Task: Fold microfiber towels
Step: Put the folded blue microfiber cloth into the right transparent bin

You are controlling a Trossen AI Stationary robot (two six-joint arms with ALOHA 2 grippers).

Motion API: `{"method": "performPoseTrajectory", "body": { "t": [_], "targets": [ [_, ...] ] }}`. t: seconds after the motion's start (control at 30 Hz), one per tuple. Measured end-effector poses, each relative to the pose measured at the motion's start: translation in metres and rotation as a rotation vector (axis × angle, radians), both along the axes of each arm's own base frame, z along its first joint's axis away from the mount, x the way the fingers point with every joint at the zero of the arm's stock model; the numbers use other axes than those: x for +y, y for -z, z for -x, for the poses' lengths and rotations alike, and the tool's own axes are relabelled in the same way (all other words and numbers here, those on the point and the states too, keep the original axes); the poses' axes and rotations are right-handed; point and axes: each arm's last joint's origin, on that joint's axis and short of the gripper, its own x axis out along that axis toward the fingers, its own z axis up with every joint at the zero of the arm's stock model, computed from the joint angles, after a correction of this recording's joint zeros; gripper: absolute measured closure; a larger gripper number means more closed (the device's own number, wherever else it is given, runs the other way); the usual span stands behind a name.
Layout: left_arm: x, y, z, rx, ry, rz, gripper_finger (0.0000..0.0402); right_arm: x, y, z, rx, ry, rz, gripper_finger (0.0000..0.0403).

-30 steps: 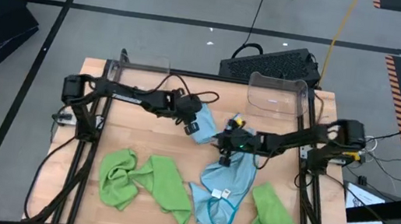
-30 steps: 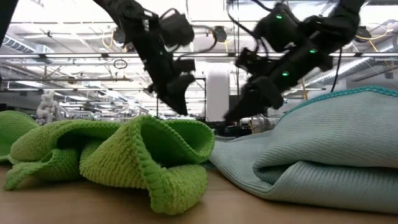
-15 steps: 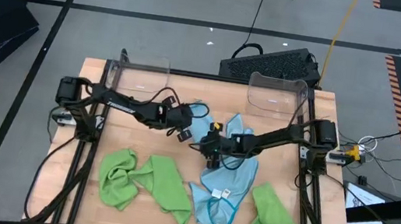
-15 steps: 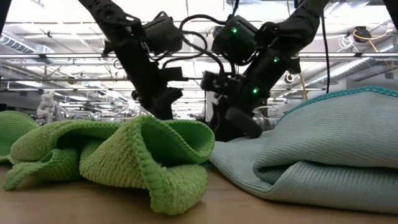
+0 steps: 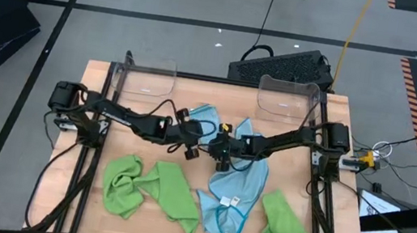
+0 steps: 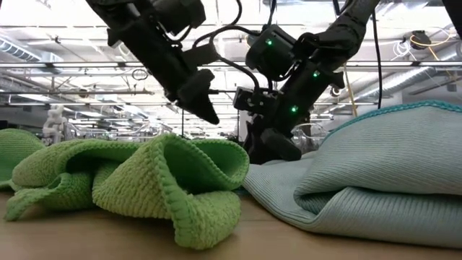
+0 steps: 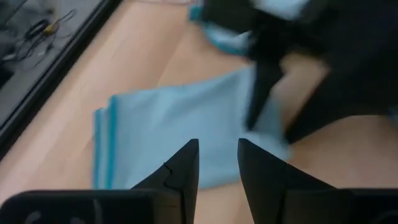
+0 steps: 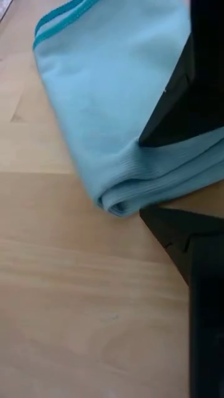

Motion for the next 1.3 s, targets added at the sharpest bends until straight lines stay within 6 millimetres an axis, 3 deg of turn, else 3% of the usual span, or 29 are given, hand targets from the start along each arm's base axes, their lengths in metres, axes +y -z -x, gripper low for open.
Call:
{"method": "performPoseTrajectory", "body": {
  "t": [0.33,0.43,0.57,0.7,1.0,1.3],
  "targets": [
    [-0.012,-0.001,-0.003,-0.017,0.085,-0.008,0.0272,0.004,0.003,-0.001,-0.009,-0.016,-0.062,0.0318],
    [-0.022,0.001,0.000,0.020,0.141,-0.036,0.0230,0.004,0.003,-0.001,-0.011,-0.014,-0.066,0.0319],
    [-0.028,0.019,0.004,0.108,0.186,-0.117,0.0162,0.005,0.000,-0.002,-0.034,-0.019,-0.073,0.0303],
    [-0.031,0.037,0.003,0.175,0.232,-0.210,0.0132,0.007,-0.011,0.001,-0.051,-0.037,-0.091,0.0276],
    [-0.021,0.061,-0.007,0.260,0.308,-0.353,0.0170,0.008,-0.038,0.013,-0.032,-0.026,-0.082,0.0216],
    [-0.015,0.069,-0.010,0.301,0.437,-0.378,0.0193,0.010,-0.034,0.019,-0.011,-0.006,-0.099,0.0207]
  ]
}}
